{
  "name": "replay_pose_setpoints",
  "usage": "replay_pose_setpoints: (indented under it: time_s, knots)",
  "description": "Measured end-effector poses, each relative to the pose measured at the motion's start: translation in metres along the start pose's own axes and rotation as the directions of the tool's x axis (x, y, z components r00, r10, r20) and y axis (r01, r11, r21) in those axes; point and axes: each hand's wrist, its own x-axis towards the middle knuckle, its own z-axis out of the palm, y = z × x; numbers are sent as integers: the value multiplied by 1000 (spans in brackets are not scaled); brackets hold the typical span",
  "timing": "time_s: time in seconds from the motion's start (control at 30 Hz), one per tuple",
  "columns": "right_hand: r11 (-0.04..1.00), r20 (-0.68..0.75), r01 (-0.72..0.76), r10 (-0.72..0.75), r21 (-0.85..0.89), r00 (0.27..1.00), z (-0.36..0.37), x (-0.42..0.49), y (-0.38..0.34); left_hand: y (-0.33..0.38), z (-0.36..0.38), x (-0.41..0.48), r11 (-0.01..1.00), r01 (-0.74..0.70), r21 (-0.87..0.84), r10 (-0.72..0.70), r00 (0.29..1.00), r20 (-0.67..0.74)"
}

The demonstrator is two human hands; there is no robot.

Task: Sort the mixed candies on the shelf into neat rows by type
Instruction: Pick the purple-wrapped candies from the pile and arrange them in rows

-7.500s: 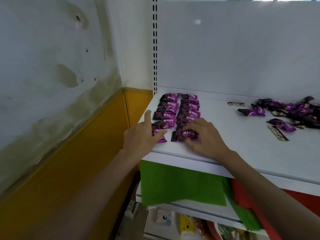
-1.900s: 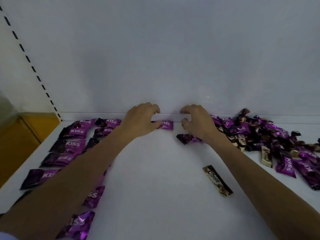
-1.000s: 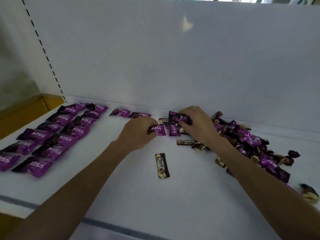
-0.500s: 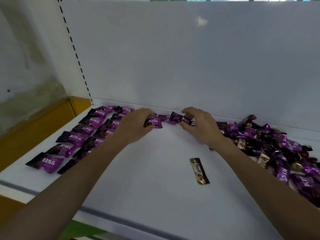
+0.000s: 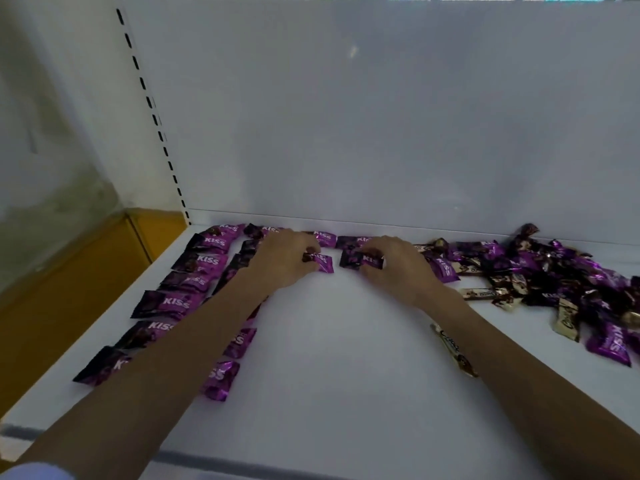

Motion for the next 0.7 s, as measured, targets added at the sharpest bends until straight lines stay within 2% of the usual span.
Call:
replay_pose_setpoints:
  time_s: [0.23, 0.57, 0.7]
  knots:
    - [998, -46, -36, 38, 48, 998, 8, -1, -9, -6, 1, 2, 999, -49, -7, 49, 999, 4]
    - [999, -46, -53, 54, 12, 998, 9, 0, -14, -6, -2, 4, 998, -54, -24, 54, 998, 19]
    - [998, -99, -54, 56, 23, 994, 6, 2, -13, -8, -5, 5, 998, -39, -42, 39, 999, -7]
